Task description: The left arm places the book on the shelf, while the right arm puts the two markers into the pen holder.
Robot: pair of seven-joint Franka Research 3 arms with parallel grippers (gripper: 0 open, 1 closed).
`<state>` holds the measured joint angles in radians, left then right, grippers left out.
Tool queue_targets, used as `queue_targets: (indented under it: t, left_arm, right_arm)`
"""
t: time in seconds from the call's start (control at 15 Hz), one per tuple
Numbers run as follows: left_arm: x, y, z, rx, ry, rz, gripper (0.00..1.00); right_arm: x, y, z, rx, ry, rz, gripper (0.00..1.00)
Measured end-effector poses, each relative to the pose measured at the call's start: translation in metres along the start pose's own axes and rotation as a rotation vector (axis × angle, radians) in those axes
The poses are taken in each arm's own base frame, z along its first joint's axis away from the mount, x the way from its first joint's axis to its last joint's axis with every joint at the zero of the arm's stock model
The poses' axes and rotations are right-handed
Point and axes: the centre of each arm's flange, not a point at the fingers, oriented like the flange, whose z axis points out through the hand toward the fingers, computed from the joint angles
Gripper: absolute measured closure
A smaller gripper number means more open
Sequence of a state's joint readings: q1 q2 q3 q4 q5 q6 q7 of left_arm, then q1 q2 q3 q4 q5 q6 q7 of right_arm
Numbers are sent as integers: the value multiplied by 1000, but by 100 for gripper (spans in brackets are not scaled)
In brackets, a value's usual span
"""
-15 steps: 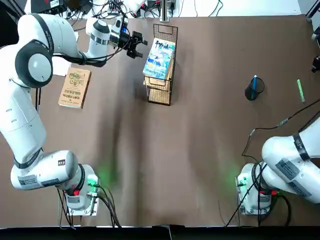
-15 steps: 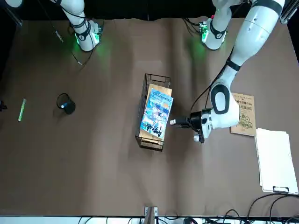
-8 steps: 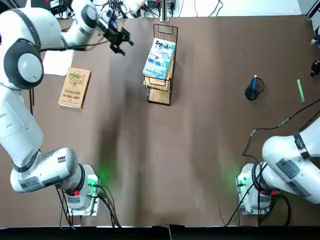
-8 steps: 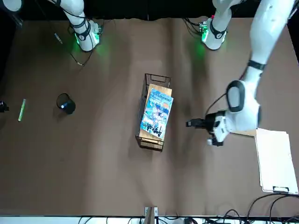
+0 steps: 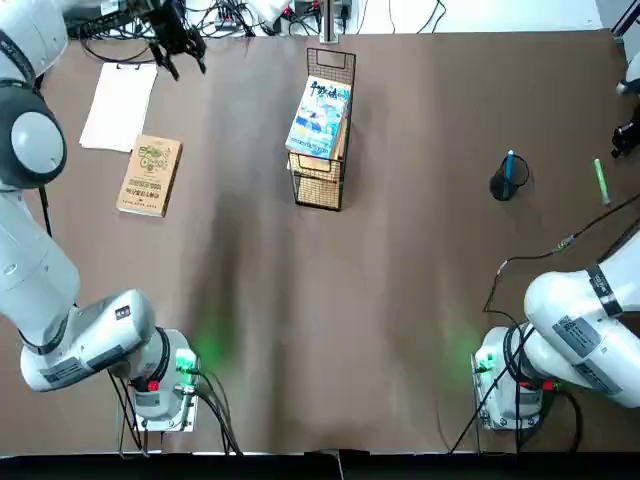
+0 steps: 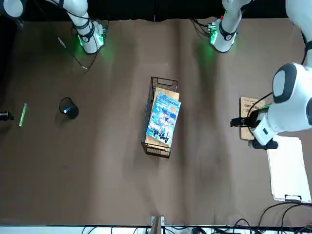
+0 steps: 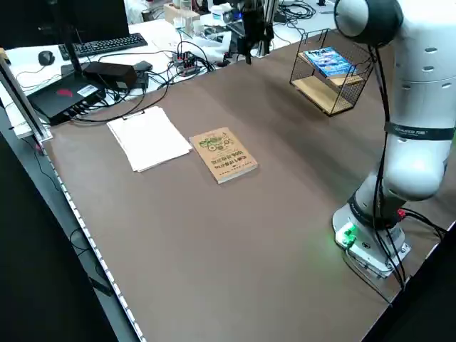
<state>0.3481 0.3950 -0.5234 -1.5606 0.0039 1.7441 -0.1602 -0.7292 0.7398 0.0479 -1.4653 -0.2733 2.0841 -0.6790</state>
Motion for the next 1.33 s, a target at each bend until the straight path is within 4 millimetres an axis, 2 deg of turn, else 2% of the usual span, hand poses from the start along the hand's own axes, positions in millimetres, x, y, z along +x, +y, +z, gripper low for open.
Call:
queue_targets:
  t: [0.2, 0.33, 0.4, 0.53, 0.6, 0.8, 0.93, 1.33]
  left_arm:
    - [-18, 8, -58, 190, 120, 9, 0]
    - [-41, 15, -96, 273, 165, -10, 0]
    - [-55, 18, -113, 284, 180, -24, 0]
    - [-83, 19, -143, 197, 185, -62, 0]
    - [-96, 16, -153, 153, 176, -74, 0]
    - [-116, 8, -160, 121, 171, -84, 0]
    - [-115, 8, -152, 145, 155, -47, 0]
    - [-112, 10, -147, 200, 149, -13, 0]
  right_arm:
    - [-3, 6, 23, 5, 5, 33, 58]
    - [-10, 11, 33, 18, -1, 55, 56]
    - [-11, 11, 36, 25, -2, 69, 55]
    - [-8, 6, 38, 54, 15, 97, 50]
    - [-4, 2, 38, 74, 29, 112, 43]
    - [9, -13, 37, 100, 38, 172, 41]
    - [17, -24, 43, 105, 27, 183, 42]
    - [12, -23, 58, 94, -4, 172, 47]
